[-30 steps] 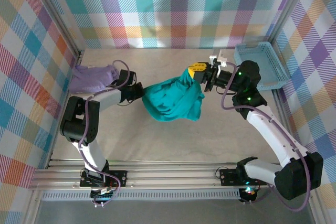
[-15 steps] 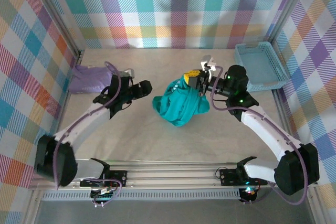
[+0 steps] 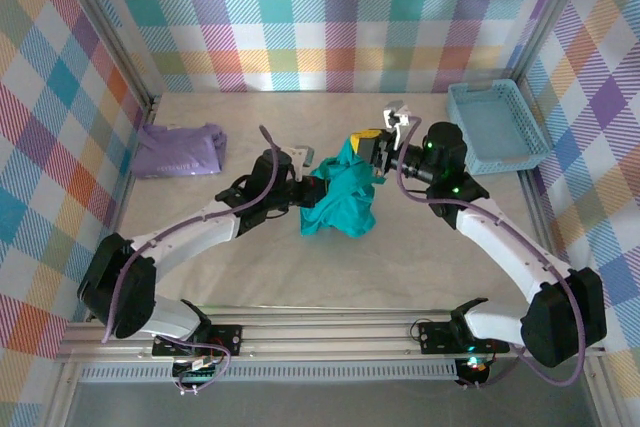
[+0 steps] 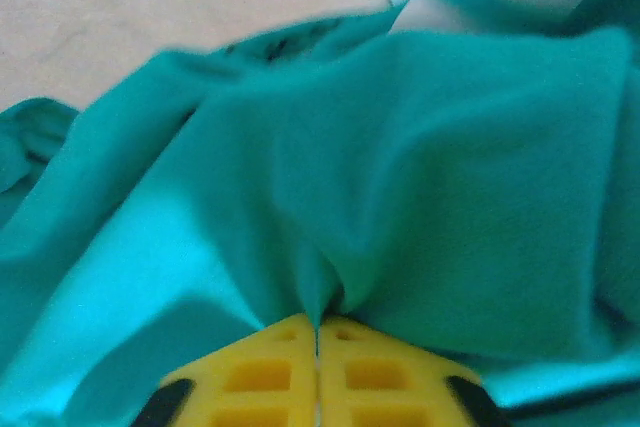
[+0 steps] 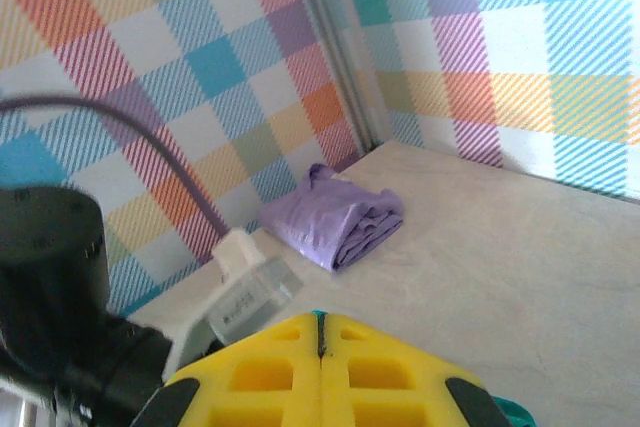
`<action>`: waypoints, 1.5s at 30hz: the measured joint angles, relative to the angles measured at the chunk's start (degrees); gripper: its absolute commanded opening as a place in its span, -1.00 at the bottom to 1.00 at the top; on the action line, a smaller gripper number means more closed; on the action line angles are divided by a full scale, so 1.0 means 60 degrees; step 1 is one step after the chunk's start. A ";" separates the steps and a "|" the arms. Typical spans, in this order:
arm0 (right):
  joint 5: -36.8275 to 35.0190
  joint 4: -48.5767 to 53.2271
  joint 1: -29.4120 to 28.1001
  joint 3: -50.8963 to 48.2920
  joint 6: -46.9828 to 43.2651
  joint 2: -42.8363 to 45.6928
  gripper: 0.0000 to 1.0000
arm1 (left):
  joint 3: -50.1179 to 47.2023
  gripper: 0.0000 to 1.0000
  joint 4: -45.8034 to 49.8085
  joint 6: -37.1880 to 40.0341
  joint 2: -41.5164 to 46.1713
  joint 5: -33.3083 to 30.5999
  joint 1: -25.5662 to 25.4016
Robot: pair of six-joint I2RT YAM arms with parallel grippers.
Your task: Fold the inside-out t-shirt
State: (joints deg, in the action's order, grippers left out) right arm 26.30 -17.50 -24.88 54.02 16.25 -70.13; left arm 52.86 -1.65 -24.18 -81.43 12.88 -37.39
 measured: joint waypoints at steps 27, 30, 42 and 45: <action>0.0765 0.0816 0.0648 0.0029 -0.0543 0.1370 -1.00 | -0.2601 0.28 -0.0710 -0.0073 0.2379 -0.1297 0.0845; 0.0831 0.0845 0.0634 0.0189 -0.0178 0.1078 -1.00 | -0.2422 0.33 -0.1060 -0.0055 0.2838 -0.0816 0.0608; -0.1504 0.0849 0.0084 0.1067 0.2386 0.0721 -1.00 | -0.0106 -1.00 -0.2011 0.0969 -0.0055 -0.0670 -0.2433; -0.1785 0.0918 0.0149 0.1851 0.2652 0.0590 -1.00 | -0.0678 -1.00 -0.2084 0.1304 -0.0510 -0.0831 -0.2634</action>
State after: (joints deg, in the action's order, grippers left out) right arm 15.59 -11.99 -23.99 65.12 32.16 -66.59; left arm 48.80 -14.15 -16.36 -84.49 7.90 -53.19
